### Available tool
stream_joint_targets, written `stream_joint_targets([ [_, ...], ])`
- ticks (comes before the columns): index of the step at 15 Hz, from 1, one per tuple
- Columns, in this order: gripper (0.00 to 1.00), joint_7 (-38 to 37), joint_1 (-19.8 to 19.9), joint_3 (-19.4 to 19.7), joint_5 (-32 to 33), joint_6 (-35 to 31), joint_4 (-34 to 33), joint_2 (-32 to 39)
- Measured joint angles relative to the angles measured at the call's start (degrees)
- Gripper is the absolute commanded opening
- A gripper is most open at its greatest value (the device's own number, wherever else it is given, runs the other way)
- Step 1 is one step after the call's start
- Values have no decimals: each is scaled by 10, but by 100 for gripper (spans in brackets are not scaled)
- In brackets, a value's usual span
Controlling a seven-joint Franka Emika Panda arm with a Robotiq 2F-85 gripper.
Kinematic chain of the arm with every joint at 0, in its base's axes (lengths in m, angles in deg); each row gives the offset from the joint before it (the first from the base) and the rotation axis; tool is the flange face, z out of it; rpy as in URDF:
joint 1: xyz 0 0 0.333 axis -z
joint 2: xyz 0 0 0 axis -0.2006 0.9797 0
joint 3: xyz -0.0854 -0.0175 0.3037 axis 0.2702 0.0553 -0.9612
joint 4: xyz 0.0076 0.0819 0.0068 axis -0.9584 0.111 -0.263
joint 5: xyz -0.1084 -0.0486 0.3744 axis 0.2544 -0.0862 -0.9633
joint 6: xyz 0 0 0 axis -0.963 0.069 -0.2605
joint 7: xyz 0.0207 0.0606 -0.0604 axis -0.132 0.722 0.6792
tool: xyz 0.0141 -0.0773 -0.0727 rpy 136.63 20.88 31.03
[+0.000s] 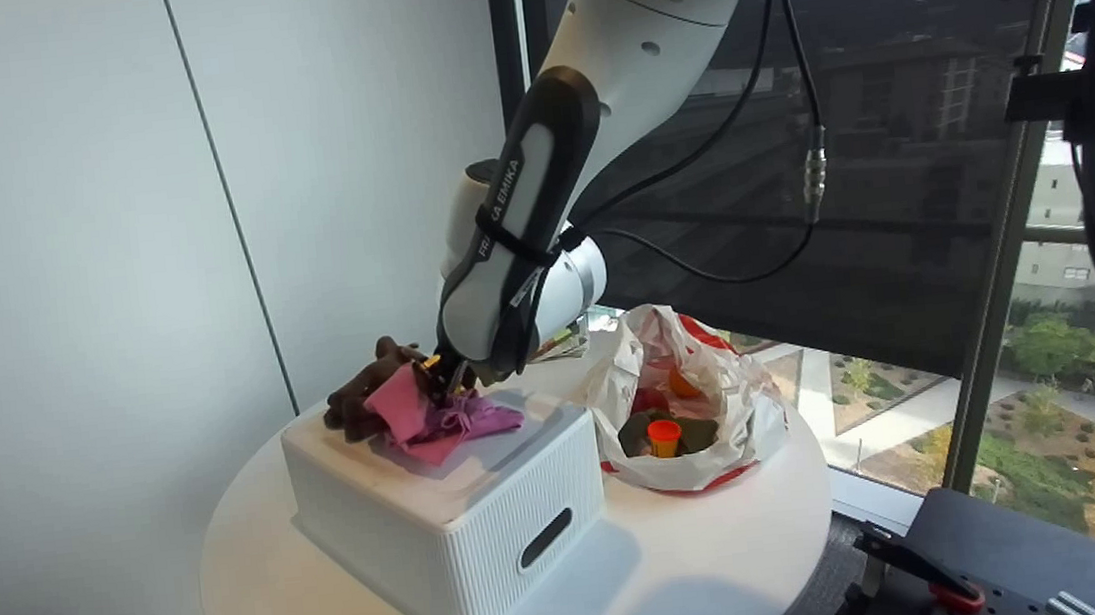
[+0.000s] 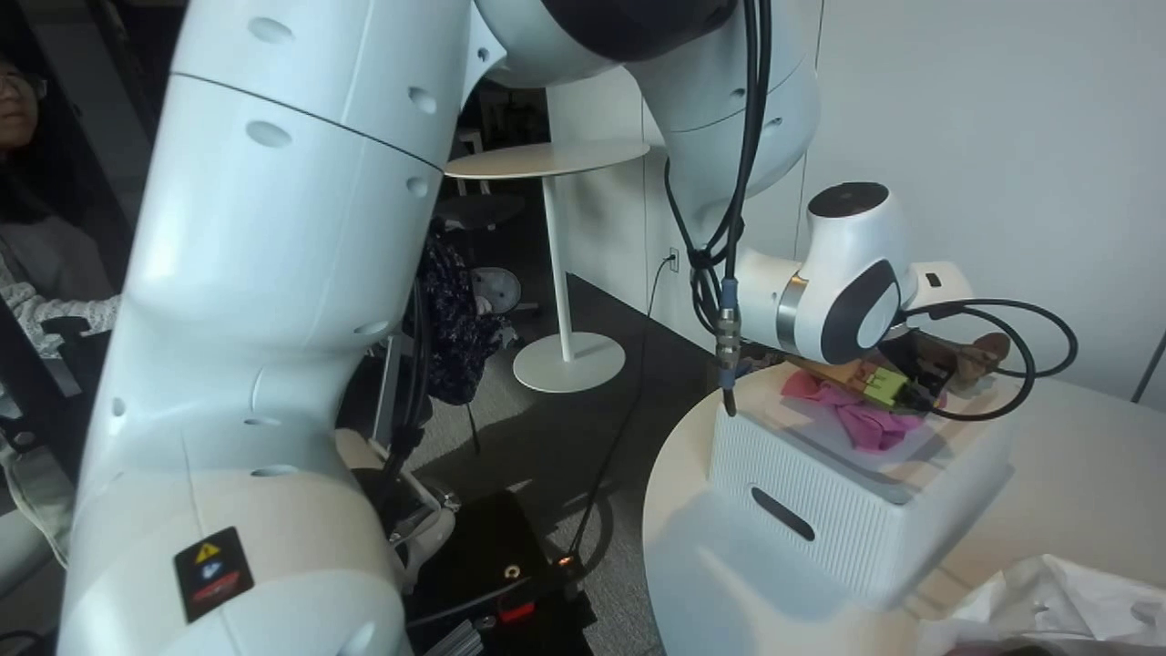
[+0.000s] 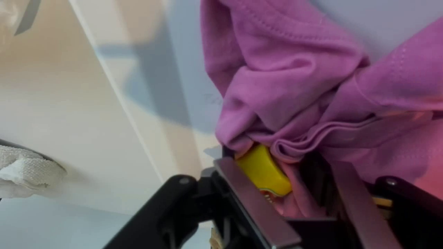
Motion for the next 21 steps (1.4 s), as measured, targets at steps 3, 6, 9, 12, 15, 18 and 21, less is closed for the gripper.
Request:
stream_joint_targets([
  [3, 7, 0, 3, -2, 0, 0, 0, -1],
  [6, 6, 1, 8, -5, 0, 3, 1, -5],
  [9, 8, 3, 16, -11, 0, 19, 6, -18],
  [12, 7, 14, 42, -41, 0, 67, 14, -42],
  [15, 7, 31, 81, -89, -8, 118, 23, -67],
  [18, 7, 45, 102, -114, -12, 145, 35, -94],
  [21, 7, 51, 105, -110, -3, 168, 48, -126],
])
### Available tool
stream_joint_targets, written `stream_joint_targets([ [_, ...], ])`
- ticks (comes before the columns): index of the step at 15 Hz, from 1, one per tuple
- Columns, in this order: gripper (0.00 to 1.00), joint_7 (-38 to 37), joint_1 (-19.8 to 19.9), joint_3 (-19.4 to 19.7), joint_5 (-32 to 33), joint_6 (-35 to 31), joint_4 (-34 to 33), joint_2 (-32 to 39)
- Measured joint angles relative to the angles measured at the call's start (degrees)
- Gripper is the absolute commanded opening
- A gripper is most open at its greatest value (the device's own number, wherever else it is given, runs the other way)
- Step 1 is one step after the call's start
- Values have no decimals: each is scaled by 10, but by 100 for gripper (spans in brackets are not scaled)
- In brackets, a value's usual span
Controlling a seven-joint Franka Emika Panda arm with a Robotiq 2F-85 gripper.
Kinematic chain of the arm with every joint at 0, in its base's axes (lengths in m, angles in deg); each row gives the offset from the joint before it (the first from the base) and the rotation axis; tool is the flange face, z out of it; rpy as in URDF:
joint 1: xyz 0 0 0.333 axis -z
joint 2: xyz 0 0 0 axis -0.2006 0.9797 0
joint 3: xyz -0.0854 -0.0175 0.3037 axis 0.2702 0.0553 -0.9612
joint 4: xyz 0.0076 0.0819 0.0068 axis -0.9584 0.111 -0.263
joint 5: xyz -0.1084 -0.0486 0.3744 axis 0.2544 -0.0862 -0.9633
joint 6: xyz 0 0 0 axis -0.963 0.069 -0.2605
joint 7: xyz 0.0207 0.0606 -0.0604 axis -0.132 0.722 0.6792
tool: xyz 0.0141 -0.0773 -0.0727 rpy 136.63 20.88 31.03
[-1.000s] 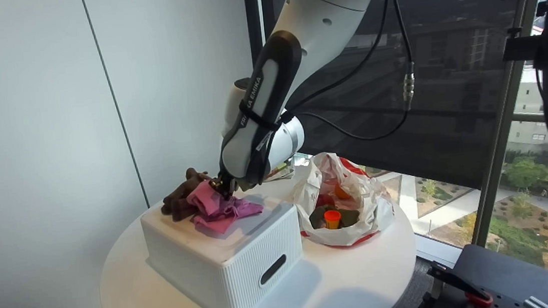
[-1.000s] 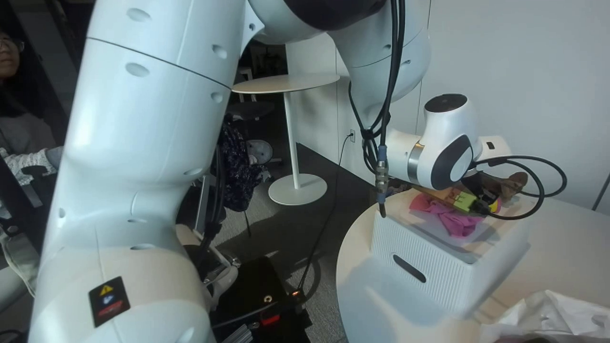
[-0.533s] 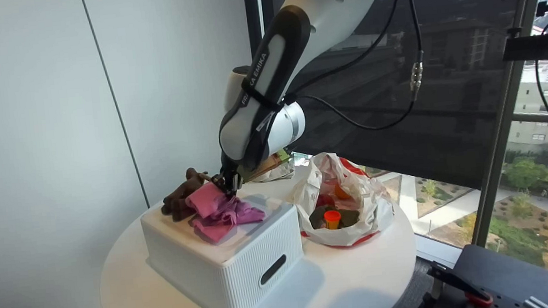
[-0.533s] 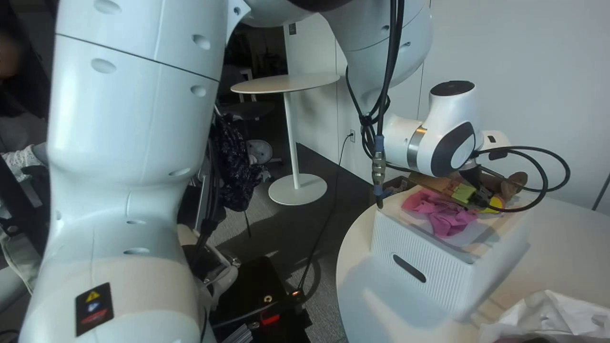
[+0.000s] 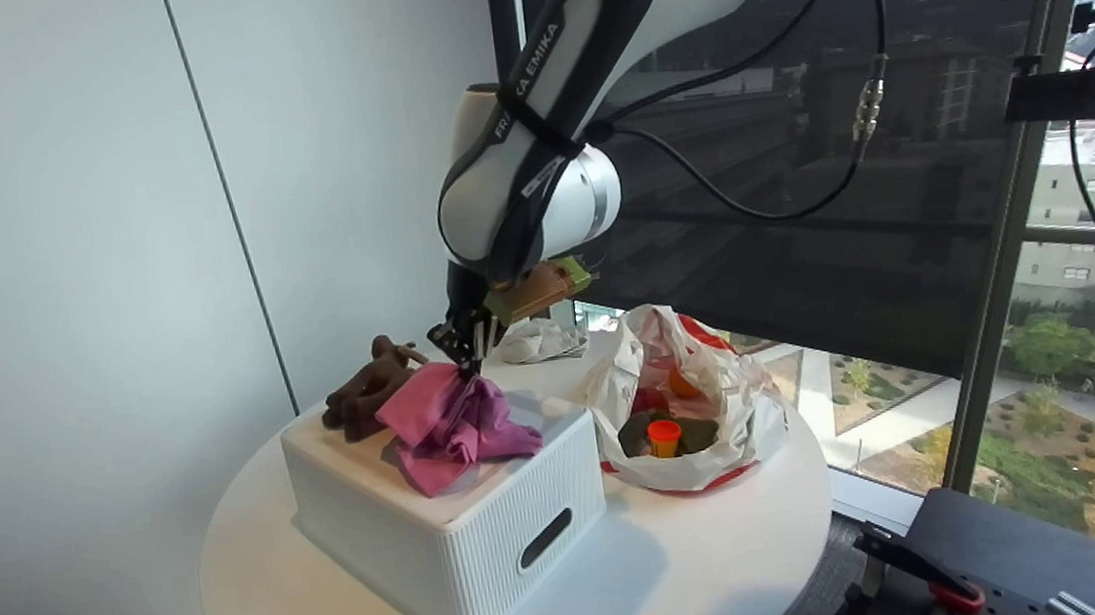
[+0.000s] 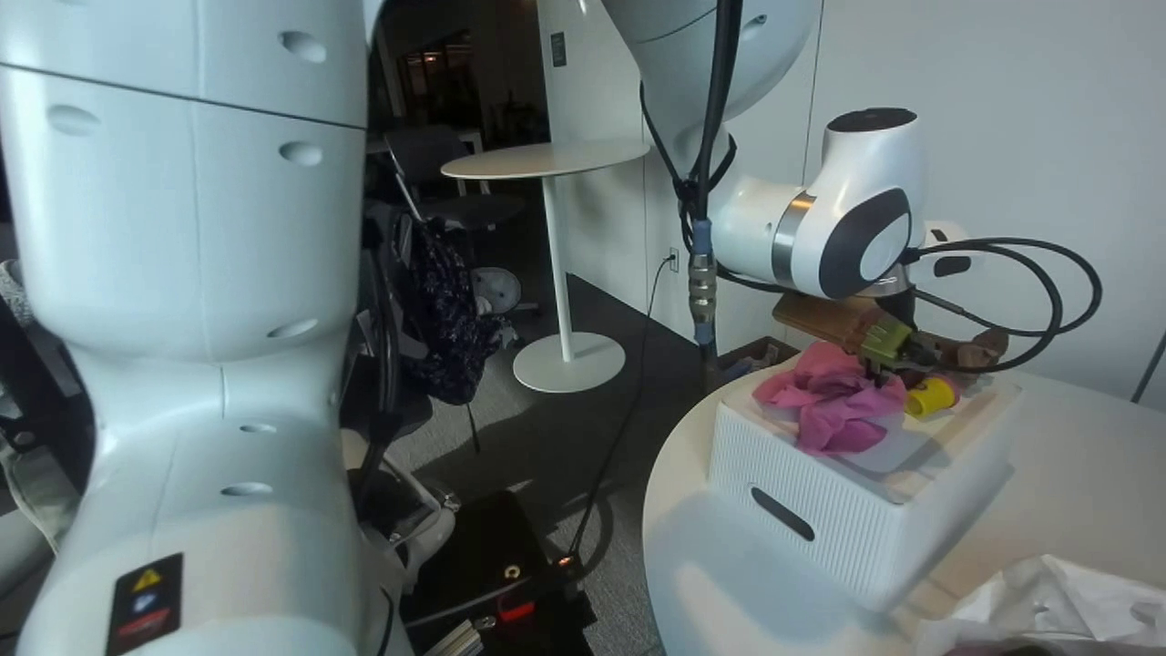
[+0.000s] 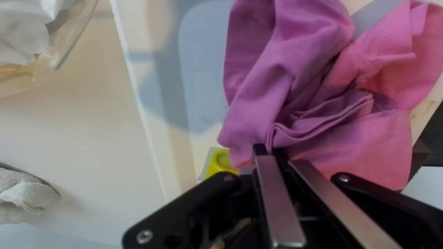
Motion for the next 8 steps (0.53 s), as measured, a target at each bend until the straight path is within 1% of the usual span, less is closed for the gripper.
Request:
stream_joint_targets([
  [4, 7, 3, 5, 13, 21, 18, 20, -47],
  [8, 7, -9, 12, 42, 77, 21, 38, -99],
])
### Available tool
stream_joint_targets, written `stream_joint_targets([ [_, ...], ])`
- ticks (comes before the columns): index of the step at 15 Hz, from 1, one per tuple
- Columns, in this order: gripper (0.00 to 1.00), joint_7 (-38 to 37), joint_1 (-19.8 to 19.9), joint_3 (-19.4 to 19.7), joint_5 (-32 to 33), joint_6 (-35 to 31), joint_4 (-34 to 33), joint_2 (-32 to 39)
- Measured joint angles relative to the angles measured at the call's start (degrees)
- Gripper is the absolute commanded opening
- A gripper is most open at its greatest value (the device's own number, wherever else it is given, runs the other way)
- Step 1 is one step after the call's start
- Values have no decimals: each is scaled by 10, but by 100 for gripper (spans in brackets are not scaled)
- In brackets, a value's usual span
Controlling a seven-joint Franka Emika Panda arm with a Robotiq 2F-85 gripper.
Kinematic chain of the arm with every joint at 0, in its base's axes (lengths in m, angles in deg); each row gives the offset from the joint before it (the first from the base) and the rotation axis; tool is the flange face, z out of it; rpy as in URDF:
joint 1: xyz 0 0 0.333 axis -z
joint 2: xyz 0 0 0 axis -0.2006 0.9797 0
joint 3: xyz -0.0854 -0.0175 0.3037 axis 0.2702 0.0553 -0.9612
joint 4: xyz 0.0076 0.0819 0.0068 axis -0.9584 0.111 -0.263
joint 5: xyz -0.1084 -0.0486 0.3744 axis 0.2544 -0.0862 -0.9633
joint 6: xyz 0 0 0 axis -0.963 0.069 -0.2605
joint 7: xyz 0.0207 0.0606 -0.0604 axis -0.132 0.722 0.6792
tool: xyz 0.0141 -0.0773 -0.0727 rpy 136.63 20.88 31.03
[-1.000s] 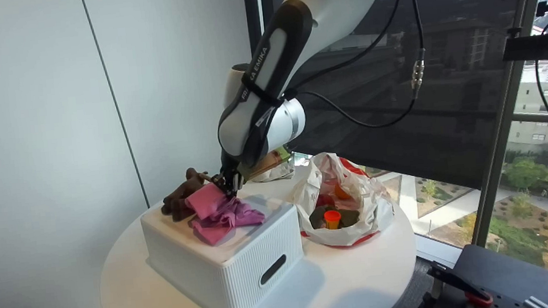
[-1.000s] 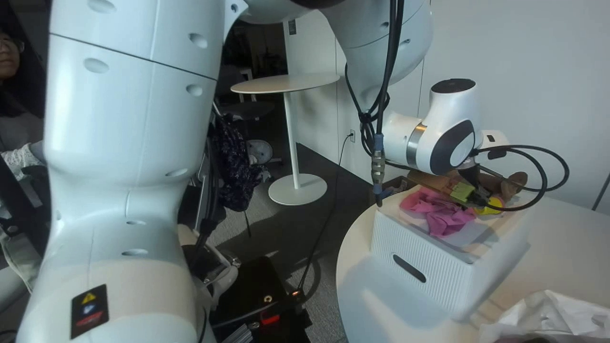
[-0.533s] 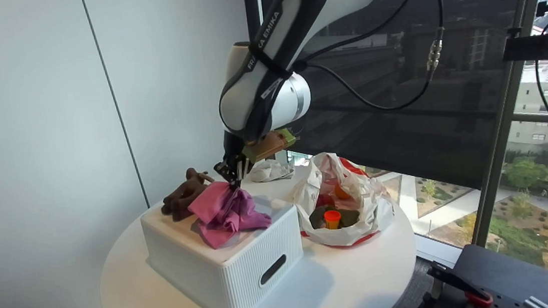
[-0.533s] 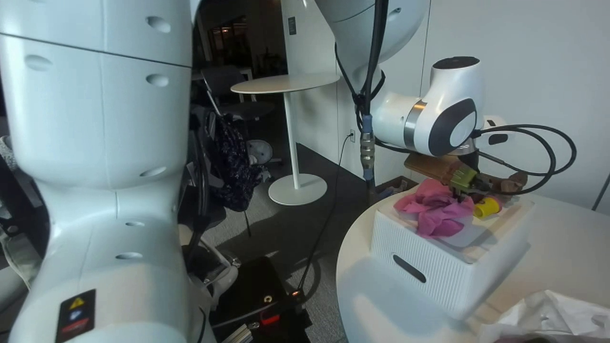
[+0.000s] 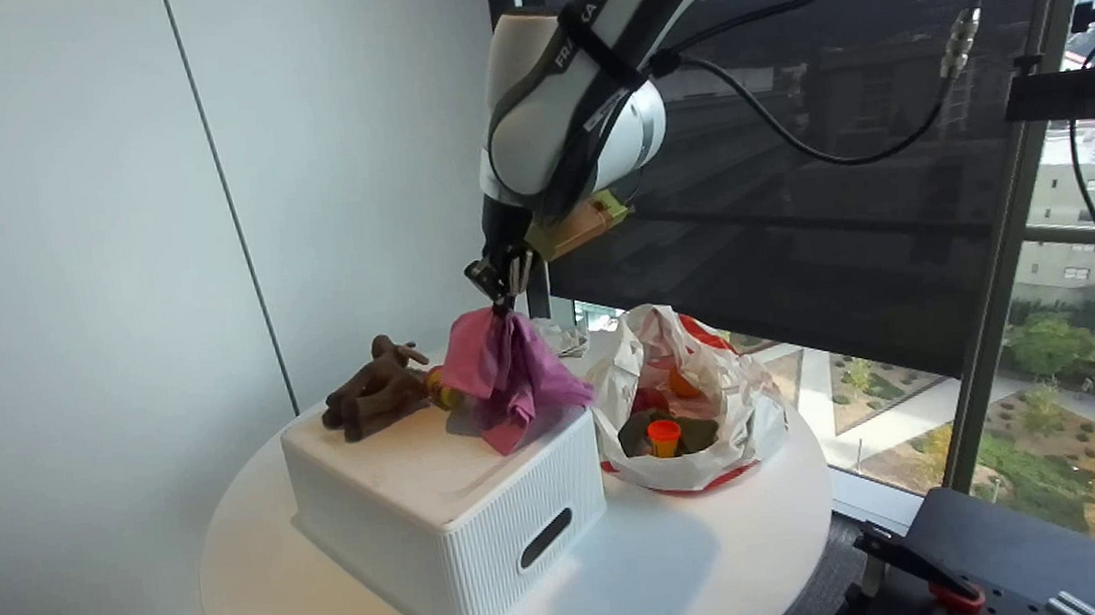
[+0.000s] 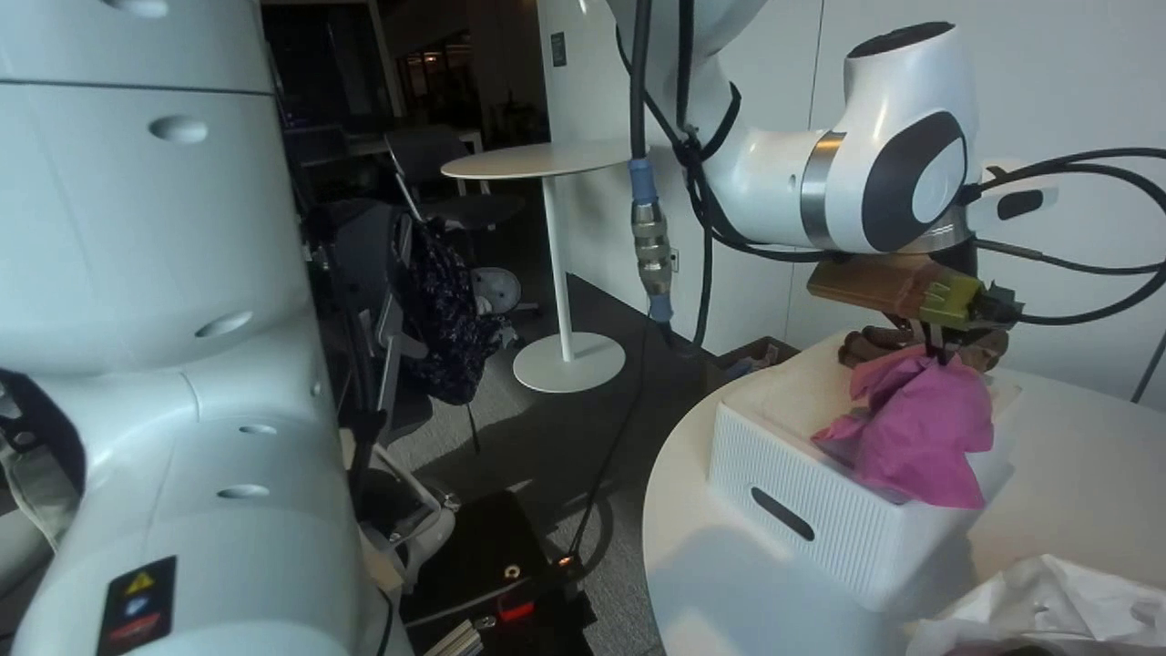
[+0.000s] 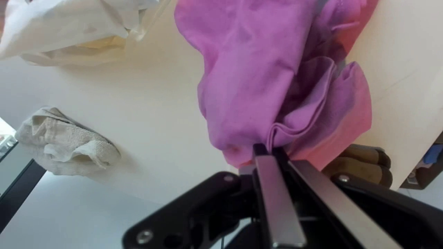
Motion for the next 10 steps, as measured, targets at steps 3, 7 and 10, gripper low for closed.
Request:
stream_joint_targets([
  [3, 6, -43, 11, 32, 74, 0, 13, -48],
  [7, 7, -123, 38, 67, 176, 10, 28, -104],
  [10, 7, -168, 64, 77, 226, 24, 43, -138],
])
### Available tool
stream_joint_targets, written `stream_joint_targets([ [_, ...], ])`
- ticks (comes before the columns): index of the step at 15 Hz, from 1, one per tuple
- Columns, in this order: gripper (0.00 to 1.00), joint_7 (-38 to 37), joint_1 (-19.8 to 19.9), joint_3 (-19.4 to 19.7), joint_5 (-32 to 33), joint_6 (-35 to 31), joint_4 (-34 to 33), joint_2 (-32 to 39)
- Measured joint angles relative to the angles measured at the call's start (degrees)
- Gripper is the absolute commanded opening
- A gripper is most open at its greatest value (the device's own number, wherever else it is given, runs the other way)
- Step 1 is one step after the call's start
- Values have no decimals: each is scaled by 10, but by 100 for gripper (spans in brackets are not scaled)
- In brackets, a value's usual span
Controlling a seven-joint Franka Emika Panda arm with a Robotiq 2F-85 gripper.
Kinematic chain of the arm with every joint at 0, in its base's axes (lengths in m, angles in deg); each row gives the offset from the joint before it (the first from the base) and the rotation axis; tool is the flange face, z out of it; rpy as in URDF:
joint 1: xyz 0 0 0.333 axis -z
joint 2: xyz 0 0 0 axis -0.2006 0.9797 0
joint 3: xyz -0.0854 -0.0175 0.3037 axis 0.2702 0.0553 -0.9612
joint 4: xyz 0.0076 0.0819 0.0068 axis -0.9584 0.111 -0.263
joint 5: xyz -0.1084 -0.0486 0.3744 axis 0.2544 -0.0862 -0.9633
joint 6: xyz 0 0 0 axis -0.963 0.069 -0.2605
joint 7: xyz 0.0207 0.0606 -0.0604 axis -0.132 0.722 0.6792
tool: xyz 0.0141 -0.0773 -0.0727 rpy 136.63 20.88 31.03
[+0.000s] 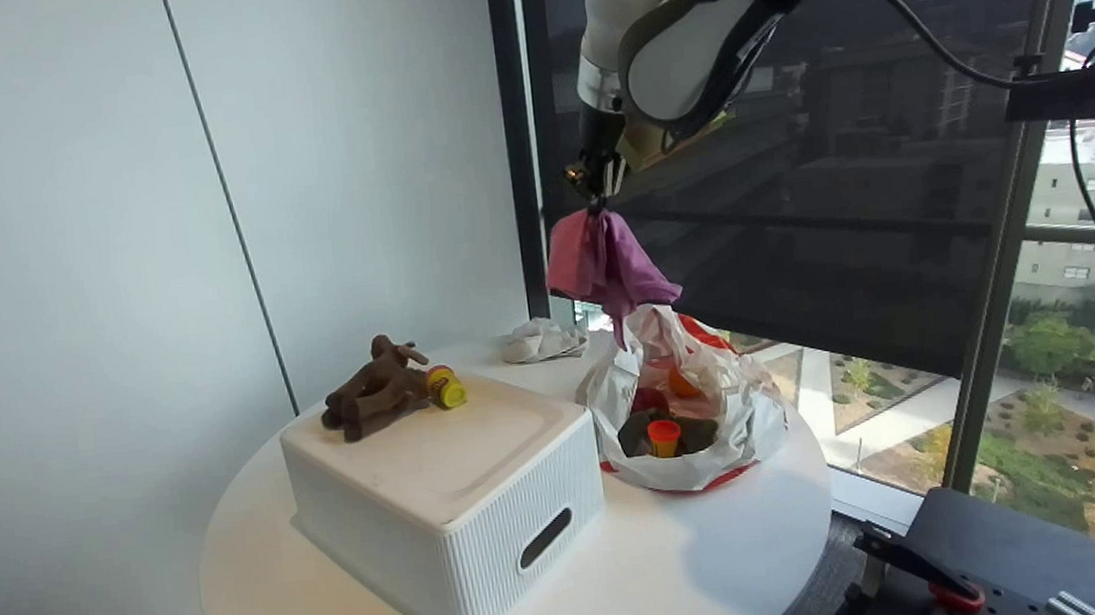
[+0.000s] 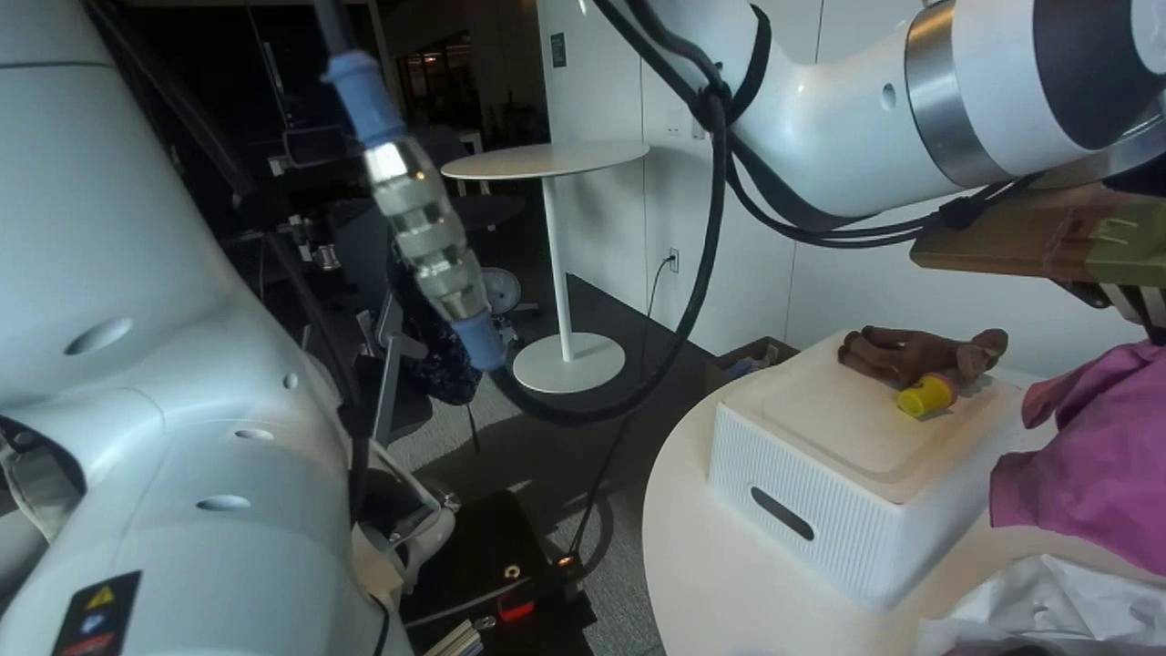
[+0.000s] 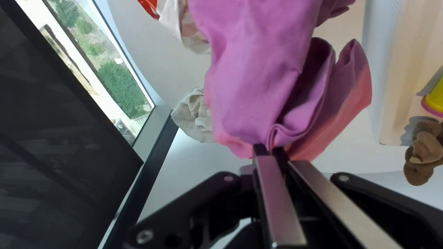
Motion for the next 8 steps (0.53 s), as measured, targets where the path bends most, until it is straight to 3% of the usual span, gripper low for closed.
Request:
stream_joint_targets([
  [8, 6, -21, 72, -17, 11, 47, 59, -10],
])
